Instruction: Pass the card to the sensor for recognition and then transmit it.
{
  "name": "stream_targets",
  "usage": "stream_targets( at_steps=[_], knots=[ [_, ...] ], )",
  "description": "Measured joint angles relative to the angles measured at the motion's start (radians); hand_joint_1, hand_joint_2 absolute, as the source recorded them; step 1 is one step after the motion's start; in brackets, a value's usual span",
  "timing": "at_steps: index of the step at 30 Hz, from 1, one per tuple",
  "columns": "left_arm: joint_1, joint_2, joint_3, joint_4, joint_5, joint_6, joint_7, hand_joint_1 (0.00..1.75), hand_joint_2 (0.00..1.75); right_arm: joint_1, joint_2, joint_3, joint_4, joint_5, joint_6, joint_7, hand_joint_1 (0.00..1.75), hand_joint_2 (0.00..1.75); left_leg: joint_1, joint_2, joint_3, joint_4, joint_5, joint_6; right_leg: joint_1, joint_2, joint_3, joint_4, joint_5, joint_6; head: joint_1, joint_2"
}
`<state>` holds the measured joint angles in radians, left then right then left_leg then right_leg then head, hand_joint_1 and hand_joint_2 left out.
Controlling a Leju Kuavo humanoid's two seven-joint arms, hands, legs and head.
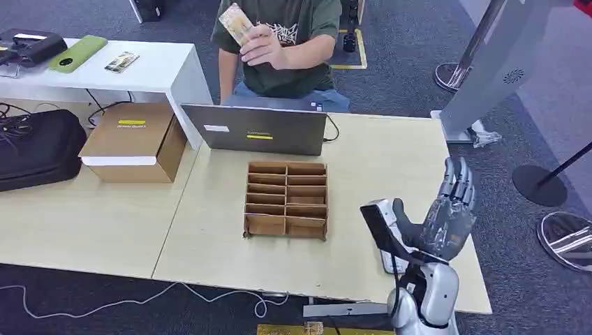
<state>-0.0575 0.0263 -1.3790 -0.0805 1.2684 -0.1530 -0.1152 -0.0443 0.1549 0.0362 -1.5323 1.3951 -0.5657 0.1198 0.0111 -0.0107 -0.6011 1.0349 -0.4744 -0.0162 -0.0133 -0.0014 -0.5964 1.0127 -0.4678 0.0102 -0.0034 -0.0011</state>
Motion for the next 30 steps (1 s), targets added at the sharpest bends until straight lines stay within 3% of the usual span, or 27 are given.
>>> stream_targets(
  at_steps=[14,21,30],
  knots=[
    [-0.018,0.026,-0.011,0.0,-0.033,0.007,0.021,0.0,0.0,-0.288,-0.04,-0.037,0.328,0.044,-0.028,-0.023,0.0,1.75,0.0,0.0,0.0,0.0,0.0,0.0,0.0,0.0,0.0,0.0,0.0,0.0,0.0,0.0],
    [-0.02,0.028,-0.018,0.0,-0.033,0.007,0.026,0.0,0.0,-0.38,-0.06,-0.041,0.466,0.088,-0.035,-0.031,0.0,1.75,0.0,0.001,0.0,0.0,0.0,0.0,0.0,0.001,0.0,0.0,0.0,0.0,0.0,0.0],
    [-0.022,0.032,-0.035,0.0,-0.026,0.007,0.027,0.0,0.0,-0.519,-0.077,-0.04,0.686,0.147,-0.106,-0.019,0.0,1.75,0.0,0.0,0.0,0.001,0.0,0.0,0.0,0.001,0.0,0.001,0.0,0.0,0.0,0.0]
  ],
)
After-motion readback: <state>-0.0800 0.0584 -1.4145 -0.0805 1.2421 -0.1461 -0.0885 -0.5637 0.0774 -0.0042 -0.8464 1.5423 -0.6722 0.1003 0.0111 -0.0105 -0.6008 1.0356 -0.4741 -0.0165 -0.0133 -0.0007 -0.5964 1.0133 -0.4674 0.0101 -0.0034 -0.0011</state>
